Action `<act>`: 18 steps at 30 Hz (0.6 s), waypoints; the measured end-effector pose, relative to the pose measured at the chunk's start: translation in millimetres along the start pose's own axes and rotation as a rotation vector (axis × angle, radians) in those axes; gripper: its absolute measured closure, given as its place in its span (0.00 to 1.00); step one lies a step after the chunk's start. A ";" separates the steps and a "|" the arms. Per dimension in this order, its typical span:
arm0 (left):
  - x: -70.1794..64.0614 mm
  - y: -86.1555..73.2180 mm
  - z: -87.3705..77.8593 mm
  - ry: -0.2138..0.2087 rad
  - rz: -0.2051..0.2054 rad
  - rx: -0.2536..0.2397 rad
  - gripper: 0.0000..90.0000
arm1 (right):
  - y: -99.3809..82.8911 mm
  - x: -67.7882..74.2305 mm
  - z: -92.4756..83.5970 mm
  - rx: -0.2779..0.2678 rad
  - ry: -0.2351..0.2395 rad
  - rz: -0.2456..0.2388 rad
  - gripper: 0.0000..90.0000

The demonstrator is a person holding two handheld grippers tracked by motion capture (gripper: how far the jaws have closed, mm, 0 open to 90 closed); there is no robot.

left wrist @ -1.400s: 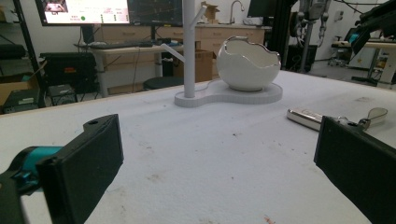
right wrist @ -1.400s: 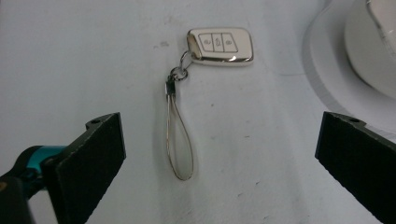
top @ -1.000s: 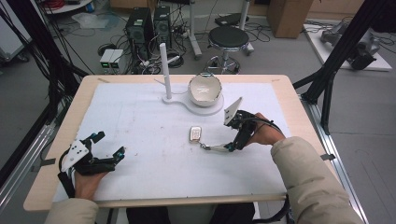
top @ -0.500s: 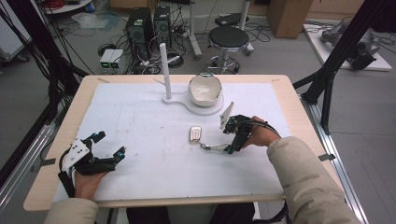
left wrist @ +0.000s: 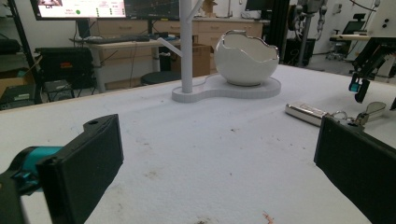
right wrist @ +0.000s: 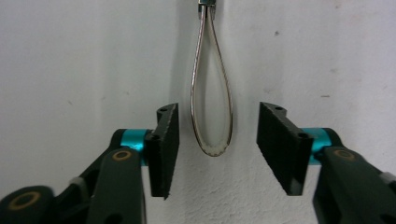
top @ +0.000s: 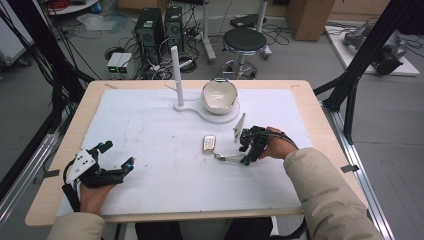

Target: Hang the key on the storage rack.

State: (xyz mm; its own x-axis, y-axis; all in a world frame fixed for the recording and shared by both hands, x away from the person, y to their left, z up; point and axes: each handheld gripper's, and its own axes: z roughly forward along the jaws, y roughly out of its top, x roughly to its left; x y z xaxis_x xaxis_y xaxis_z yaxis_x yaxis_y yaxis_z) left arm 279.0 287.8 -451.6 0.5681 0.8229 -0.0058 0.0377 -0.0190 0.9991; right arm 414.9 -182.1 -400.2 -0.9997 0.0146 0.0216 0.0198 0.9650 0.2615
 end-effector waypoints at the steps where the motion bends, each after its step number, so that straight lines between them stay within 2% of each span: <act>1: -0.2 0.0 0.0 0.000 -0.003 -0.002 0.02 | 0.3 -0.2 0.6 0.003 0.003 -0.006 0.60; 3: 0.0 0.0 0.0 0.001 0.001 -0.001 0.02 | 1.0 0.8 0.6 0.005 0.005 -0.007 0.65; 7: -0.2 0.0 -0.1 -0.001 0.000 -0.001 0.02 | 1.9 1.0 1.3 0.018 0.009 -0.010 0.68; 13: -0.1 0.0 0.0 0.000 0.002 -0.001 0.02 | 1.5 1.8 3.7 0.026 0.011 -0.035 0.79; 14: -0.3 0.0 0.0 -0.001 -0.001 -0.001 0.02 | 0.7 2.2 3.8 0.022 0.008 -0.018 0.80; 18: -0.2 0.0 0.2 0.000 0.001 -0.001 0.02 | 0.3 3.0 3.6 0.021 -0.007 -0.021 0.88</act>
State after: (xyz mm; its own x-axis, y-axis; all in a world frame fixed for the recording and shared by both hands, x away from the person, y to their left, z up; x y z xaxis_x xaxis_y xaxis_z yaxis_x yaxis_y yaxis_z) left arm 279.0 287.5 -451.6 0.5678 0.8231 -0.0049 0.0360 -0.0189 0.9992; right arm 411.8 -180.7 -403.5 -0.9999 -0.0041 0.0093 -0.0018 0.9704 0.2416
